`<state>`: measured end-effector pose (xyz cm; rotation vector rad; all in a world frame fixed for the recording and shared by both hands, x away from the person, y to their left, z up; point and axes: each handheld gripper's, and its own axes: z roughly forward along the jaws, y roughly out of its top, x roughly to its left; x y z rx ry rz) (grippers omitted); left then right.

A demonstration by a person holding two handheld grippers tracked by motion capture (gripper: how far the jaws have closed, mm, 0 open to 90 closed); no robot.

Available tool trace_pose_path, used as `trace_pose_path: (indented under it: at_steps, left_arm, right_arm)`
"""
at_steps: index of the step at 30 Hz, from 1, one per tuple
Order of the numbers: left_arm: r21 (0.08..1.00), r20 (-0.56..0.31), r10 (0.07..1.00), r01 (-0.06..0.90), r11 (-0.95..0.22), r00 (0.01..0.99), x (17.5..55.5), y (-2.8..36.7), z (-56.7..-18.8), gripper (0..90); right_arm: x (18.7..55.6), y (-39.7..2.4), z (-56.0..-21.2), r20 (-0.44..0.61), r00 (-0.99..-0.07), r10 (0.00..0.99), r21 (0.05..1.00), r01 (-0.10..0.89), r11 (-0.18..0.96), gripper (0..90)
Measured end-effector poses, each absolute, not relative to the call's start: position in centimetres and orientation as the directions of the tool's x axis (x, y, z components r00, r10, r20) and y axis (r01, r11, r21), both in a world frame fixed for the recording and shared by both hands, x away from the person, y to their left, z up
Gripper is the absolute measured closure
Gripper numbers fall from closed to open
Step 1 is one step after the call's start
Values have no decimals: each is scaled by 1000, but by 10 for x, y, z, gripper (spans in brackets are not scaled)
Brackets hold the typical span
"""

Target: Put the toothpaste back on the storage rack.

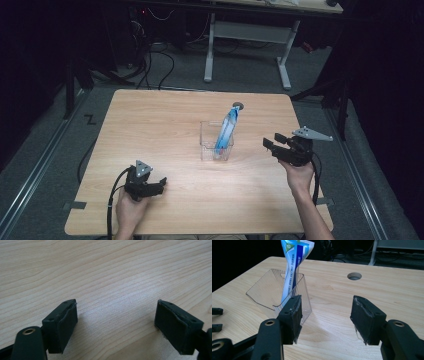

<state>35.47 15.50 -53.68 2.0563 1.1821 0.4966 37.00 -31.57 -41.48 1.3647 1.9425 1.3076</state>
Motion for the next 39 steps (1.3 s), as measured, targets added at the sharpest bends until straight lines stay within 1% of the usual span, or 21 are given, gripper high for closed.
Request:
trace_pose_path:
  at_steps: [20, 39]
  left_arm:
    - [734, -17, 860, 590, -335, 510, 355, 155, -537, 189]
    - [734, -16, 860, 590, -336, 510, 355, 155, -537, 189]
  right_arm:
    - [355, -328, -424, 181, -412, 893, 869, 492, 50, 422]
    - [343, -336, -439, 215, -392, 894, 857, 516, 20, 423]
